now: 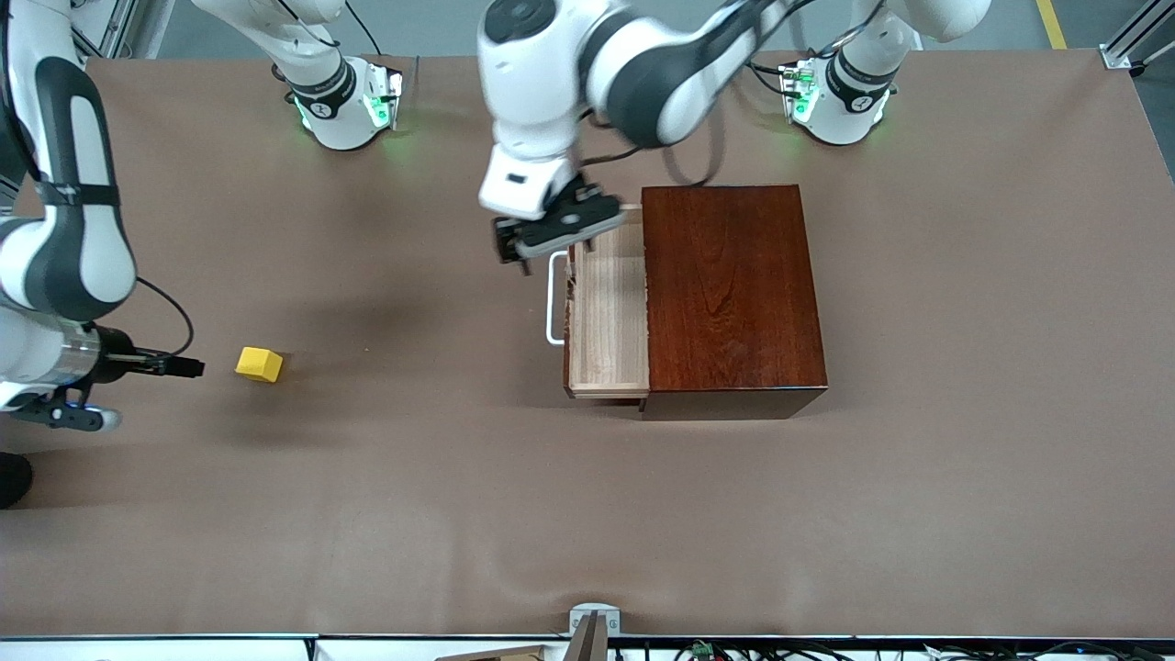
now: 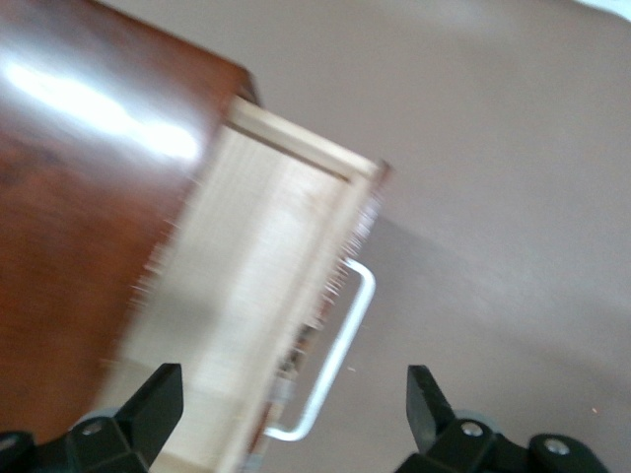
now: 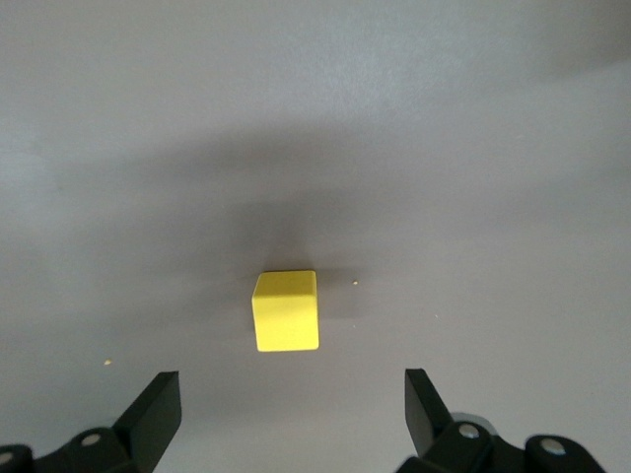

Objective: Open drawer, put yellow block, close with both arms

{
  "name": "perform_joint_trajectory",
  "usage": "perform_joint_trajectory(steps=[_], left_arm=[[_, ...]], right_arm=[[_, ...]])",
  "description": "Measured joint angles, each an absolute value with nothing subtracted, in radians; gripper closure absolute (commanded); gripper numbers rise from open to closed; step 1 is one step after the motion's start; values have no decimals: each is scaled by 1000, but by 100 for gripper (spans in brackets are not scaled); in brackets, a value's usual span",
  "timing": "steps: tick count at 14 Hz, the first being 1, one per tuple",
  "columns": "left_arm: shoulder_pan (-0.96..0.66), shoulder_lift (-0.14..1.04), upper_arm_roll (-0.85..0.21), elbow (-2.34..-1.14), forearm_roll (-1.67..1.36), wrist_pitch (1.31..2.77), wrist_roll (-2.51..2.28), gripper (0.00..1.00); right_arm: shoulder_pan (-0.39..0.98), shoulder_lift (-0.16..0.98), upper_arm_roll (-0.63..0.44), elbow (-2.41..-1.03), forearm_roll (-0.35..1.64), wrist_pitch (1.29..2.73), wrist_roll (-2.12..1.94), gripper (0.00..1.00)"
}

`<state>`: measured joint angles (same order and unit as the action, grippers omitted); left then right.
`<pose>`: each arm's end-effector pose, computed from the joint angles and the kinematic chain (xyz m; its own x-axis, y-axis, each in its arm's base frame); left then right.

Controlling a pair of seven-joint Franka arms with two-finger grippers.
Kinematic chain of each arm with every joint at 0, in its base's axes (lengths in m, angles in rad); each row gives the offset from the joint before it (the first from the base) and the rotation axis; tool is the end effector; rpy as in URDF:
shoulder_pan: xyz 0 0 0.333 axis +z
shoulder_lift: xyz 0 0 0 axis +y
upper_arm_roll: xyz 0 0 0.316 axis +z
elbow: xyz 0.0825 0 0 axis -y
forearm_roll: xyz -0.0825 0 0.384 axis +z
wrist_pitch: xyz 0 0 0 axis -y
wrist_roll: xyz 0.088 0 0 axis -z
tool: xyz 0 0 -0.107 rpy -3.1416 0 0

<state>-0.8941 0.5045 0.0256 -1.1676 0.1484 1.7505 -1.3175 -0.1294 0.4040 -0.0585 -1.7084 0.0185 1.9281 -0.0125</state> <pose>0.4663 -0.5375 0.5144 0.8962 0.4083 0.1733 0.4089 -0.9119 0.0338 0.6281 -0.1148 0.3429 0.9671 -0.1773 -0.1826 -0.1795 -0.9838 0.0049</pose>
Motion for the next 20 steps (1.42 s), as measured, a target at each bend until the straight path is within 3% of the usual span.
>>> perform_joint_trajectory(steps=[3,9,16,20], left_arm=[[-803,395,28,-1174,148,1589,-1241,0],[-610,271,28,-1186,147,1436,-1020,0],[-343,188,24,-1196,143,1371,-567,0],[-243,125,25,-1259,143,1362,-346,0]], right_arm=[[-135,404,-59,-1764,19,1966,-12,0],[-134,404,-56,-1887,21,2132,-8,0],[-122,439,-45,-1964,21,2259,-8,0],[-117,466,-43,-2025,21,2376,-8,0]])
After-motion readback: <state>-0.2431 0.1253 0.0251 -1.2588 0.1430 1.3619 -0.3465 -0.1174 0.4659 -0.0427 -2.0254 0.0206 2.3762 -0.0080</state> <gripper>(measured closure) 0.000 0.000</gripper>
